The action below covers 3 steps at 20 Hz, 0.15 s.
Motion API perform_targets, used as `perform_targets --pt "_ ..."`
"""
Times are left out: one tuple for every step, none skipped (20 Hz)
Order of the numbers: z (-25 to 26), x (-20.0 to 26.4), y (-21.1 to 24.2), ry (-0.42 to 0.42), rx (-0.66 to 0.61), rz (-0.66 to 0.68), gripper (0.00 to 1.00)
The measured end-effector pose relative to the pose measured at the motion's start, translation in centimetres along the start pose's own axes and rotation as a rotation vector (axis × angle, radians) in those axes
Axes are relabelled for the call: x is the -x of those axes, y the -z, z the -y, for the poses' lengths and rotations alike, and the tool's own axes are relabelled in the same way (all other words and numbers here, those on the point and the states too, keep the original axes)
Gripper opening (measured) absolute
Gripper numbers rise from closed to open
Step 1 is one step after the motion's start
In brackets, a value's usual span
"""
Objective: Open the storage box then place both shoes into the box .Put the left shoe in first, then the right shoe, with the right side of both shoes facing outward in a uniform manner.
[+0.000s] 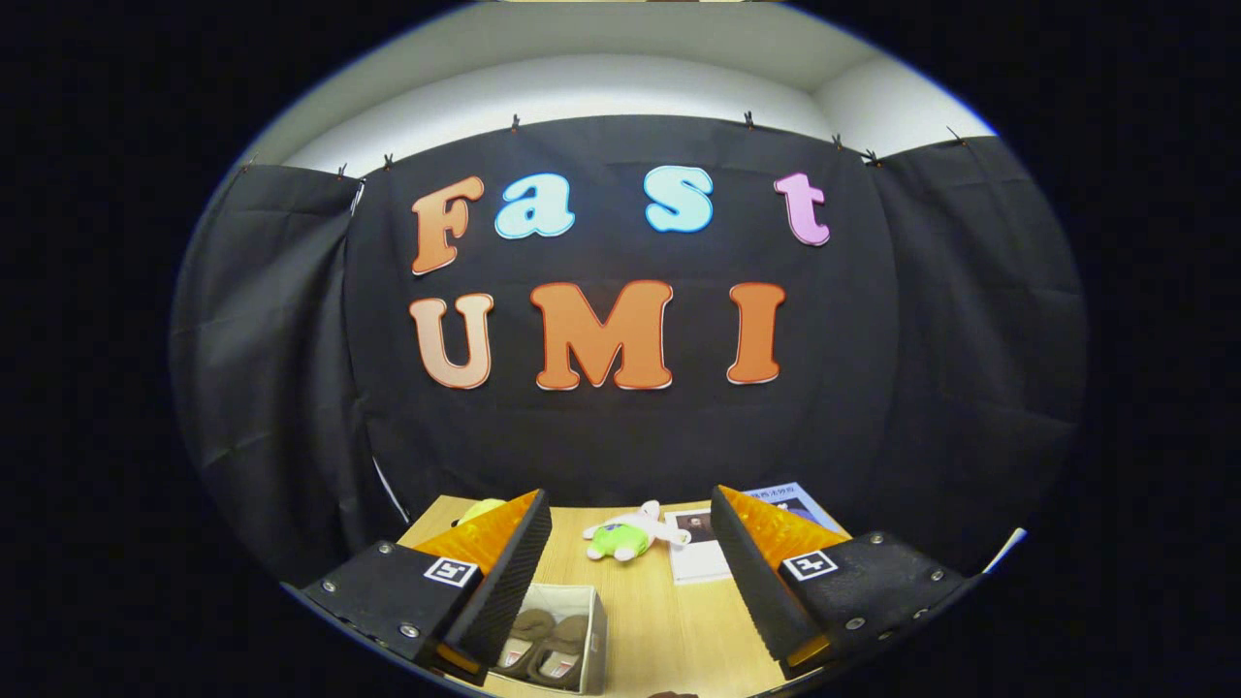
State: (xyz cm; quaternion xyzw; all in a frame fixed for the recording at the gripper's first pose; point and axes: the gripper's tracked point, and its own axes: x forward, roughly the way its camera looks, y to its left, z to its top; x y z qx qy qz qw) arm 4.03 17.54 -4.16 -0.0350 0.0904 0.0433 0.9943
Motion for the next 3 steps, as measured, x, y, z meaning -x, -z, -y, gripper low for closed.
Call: perform_targets --pt "0.27 0.42 -0.62 0.0 0.01 0.02 0.98" --pt "0.57 0.8 -1.18 0.002 0.021 0.039 0.98" --pt "0.86 1.07 -1.59 0.007 0.025 0.057 0.98"
